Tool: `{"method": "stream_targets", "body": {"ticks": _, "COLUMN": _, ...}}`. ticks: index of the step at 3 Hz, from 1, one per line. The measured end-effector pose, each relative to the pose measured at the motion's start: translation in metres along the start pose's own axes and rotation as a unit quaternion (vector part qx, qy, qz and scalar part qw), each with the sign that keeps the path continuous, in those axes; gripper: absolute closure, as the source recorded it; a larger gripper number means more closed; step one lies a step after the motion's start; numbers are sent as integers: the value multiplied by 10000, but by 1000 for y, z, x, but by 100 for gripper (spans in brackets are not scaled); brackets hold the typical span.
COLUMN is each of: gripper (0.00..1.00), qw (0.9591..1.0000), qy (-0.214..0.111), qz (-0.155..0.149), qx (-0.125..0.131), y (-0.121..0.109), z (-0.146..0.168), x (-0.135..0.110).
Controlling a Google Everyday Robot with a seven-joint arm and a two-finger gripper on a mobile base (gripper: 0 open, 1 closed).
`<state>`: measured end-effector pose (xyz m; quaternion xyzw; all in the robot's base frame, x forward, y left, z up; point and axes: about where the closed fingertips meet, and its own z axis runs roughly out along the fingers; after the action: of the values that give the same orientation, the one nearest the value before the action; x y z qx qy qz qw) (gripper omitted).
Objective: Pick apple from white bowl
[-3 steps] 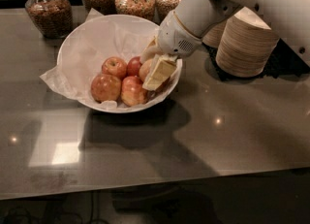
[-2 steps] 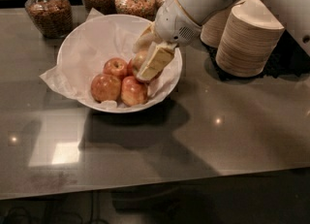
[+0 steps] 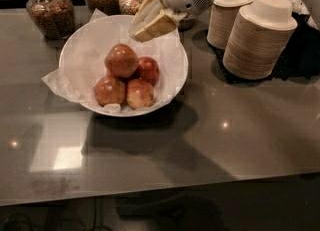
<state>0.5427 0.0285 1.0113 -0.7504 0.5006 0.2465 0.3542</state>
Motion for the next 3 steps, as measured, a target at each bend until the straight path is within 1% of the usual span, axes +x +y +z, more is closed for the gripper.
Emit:
{"method": "stream_targets", "body": {"ticks": 1, "gripper": 96, "qw": 10000, "qy": -46, "qz": -37, "qx": 45, "y": -2, "z": -3, "x": -5}}
{"method": "stream_targets", "body": {"ticks": 2, "gripper": 77, "qw": 10000, "qy": -45, "qz": -37, "qx": 45, "y": -2, "z": -3, "x": -5}}
{"method": "stream_targets", "body": {"ticks": 3, "gripper": 54, "qw": 10000, "qy": 25, "qz": 71, "qx": 41, "y": 1, "z": 1, "x": 3}}
